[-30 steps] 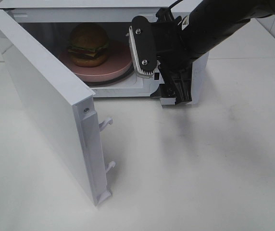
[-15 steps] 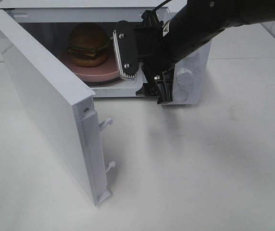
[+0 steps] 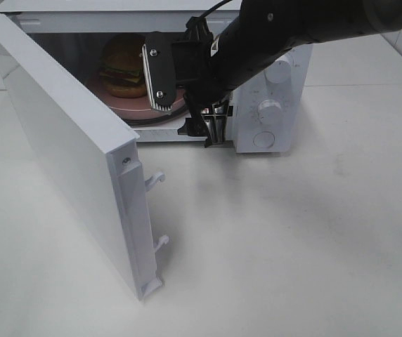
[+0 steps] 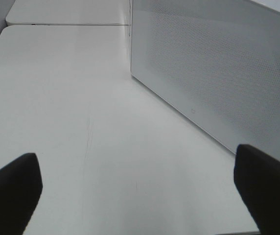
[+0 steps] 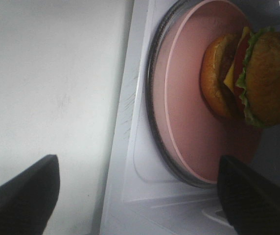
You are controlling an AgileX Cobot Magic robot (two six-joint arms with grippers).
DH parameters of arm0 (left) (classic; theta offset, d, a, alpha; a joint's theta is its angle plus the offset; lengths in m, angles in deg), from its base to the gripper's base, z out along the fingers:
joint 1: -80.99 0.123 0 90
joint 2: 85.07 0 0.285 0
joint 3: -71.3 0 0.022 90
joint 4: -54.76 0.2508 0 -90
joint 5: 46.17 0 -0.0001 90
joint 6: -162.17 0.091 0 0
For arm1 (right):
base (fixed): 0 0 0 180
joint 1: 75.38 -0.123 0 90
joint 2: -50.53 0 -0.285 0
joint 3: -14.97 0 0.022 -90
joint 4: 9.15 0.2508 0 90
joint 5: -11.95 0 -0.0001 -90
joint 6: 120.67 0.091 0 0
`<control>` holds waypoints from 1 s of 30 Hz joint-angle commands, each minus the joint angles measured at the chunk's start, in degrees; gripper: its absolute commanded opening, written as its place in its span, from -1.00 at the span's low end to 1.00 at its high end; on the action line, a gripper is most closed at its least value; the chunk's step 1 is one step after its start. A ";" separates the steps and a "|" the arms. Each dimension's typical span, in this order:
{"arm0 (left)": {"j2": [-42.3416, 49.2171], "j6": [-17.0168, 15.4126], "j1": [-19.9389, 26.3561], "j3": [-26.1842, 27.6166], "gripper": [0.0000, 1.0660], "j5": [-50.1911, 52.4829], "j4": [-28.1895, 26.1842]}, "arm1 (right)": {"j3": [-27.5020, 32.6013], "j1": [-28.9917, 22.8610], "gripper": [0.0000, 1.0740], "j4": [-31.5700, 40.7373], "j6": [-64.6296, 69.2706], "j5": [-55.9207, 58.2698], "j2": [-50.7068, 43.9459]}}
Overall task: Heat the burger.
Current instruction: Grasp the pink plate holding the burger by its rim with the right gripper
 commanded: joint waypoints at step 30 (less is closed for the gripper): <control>0.97 0.00 0.23 -0.29 0.88 0.29 -0.17 | -24.18 -0.11 0.49 -3.32 7.16 9.51 20.17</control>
